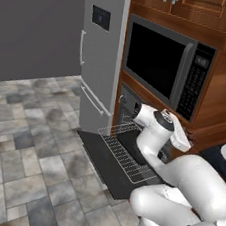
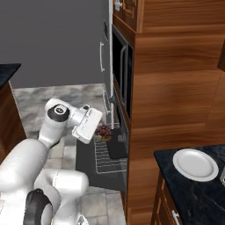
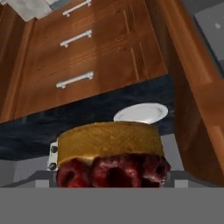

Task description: Take the baked cake out of the oven and place it on the plate for cooling. Then close the oven door.

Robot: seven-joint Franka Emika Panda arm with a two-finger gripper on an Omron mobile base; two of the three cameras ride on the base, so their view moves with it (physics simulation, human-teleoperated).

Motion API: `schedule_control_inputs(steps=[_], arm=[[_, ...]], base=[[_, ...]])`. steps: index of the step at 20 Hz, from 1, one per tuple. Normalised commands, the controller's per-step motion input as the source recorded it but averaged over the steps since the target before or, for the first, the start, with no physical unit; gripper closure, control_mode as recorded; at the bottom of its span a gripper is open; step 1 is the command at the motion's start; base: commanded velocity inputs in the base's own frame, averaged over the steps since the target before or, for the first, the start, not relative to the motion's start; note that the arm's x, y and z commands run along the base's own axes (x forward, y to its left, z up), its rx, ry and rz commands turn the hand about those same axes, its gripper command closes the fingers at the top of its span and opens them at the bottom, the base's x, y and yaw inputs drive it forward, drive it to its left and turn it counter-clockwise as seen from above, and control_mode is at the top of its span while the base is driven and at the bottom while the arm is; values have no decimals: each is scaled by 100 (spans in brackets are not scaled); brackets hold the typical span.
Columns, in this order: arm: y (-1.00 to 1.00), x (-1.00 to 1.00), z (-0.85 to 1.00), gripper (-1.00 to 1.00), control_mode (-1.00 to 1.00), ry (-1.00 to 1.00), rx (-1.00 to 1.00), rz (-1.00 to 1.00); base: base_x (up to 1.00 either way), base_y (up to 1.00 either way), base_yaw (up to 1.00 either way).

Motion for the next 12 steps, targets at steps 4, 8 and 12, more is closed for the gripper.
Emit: schedule_control_inputs(steps=[4,8,12], arm=[[-100,-13,0,100,-100,7,0,17],[-100,0,0,100,-100,8,0,20],[-94,1,-1,100,-100,19,3,19]], base=[[0,0,0],[0,0,0],[0,0,0]])
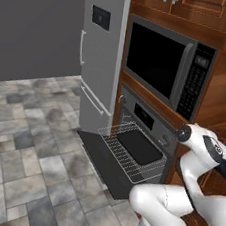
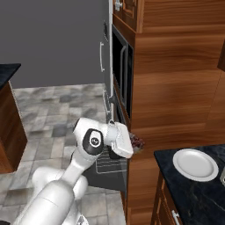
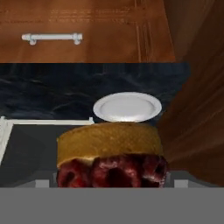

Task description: Take the baked cake out of the oven and place it on the plate for cooling. Then close the oven door.

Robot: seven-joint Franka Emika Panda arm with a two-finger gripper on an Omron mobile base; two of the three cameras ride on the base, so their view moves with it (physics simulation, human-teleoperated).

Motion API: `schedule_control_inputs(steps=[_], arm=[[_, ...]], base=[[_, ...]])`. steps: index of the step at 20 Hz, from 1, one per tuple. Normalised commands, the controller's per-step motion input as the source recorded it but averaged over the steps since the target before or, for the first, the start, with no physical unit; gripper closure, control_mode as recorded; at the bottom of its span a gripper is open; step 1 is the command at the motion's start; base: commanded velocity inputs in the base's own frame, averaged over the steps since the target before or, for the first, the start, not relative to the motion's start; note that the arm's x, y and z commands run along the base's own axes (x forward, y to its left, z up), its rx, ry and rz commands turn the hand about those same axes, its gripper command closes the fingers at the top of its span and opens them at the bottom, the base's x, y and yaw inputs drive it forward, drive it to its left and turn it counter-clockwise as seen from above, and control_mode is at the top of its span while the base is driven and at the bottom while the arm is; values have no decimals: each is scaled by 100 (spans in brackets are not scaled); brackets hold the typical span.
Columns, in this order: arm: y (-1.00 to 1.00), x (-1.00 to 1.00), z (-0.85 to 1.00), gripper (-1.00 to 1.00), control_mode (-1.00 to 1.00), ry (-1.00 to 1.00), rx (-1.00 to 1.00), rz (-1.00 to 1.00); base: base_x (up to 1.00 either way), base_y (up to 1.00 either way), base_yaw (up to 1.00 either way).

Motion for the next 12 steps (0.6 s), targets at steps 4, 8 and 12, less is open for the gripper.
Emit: schedule_control_inputs(steps=[4,8,12], arm=[[-84,13,-3,100,-100,26,14,18],[-76,33,-1,100,-100,25,19,15],[-65,52,0,100,-100,26,19,12]], base=[[0,0,0],[0,0,0],[0,0,0]])
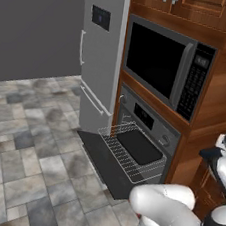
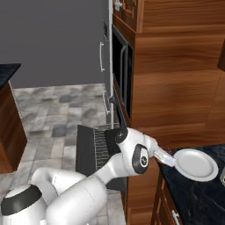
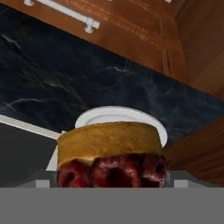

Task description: Take the baked cake out of the oven and place it on the plate for cooling. Then close the oven door.

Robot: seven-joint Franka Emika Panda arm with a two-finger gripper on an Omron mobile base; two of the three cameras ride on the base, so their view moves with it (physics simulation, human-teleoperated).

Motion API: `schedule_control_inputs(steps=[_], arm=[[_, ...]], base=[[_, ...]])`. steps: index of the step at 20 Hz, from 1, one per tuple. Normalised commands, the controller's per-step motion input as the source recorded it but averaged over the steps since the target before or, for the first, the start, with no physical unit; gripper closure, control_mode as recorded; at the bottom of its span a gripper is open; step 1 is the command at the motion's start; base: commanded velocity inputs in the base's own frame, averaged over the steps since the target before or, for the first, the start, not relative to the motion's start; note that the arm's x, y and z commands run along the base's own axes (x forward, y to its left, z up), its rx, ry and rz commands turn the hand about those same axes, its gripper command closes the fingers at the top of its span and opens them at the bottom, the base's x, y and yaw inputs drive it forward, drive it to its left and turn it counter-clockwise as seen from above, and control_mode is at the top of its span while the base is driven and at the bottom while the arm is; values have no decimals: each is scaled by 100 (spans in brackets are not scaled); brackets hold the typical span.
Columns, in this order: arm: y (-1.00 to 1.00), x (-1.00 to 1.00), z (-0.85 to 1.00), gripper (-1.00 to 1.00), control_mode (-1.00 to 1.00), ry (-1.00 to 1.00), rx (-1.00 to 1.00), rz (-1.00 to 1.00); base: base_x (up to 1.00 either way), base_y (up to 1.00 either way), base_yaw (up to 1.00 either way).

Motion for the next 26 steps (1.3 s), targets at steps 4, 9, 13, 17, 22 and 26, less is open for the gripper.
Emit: schedule_control_inputs(steps=[4,9,13,17,22,26], arm=[[-52,55,0,100,-100,21,18,12],[-39,40,-27,100,-100,3,16,12],[-44,23,-40,100,-100,-9,15,9],[-39,24,-44,100,-100,-17,12,7],[-43,29,-36,100,-100,-7,3,2],[-40,26,-28,100,-100,0,0,0]], base=[[0,0,0],[0,0,0],[0,0,0],[0,0,0],[0,0,0],[0,0,0]])
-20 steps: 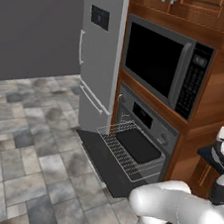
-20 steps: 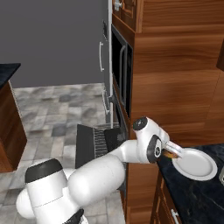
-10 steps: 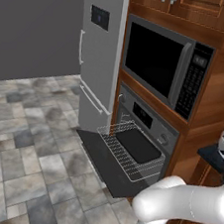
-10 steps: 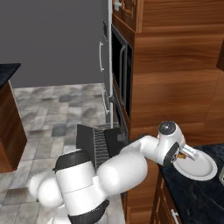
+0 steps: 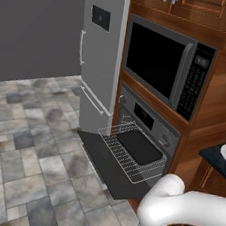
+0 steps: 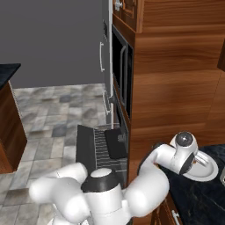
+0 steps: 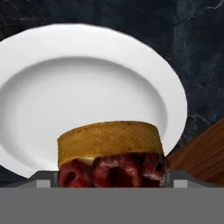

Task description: Take the baked cake out of the oven and place it on the plate for cooling. Then close the oven door.

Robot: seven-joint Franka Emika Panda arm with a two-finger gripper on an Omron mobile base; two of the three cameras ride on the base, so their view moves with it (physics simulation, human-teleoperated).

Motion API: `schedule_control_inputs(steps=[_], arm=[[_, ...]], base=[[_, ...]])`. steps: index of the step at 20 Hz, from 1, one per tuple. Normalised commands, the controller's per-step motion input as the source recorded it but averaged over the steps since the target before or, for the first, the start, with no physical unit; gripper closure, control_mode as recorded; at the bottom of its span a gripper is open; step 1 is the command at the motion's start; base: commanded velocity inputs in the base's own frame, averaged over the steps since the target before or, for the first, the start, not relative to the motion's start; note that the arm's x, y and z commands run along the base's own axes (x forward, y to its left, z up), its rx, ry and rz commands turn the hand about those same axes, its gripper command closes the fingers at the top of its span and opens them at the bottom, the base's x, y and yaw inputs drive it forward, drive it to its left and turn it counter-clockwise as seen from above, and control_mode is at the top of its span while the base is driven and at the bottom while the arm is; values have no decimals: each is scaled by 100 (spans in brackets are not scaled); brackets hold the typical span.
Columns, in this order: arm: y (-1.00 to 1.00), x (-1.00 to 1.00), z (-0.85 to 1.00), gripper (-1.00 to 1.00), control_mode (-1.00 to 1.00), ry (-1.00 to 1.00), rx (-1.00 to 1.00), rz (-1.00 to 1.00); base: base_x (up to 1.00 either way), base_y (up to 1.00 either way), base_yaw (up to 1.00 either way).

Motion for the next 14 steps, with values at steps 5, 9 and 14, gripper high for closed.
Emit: schedule_control_inputs(steps=[5,9,14], arm=[[-23,22,-25,100,-100,0,0,0],[-19,12,-28,100,-100,0,0,0],[-12,16,-32,100,-100,0,0,0]], base=[[0,0,0],[0,0,0],[0,0,0]])
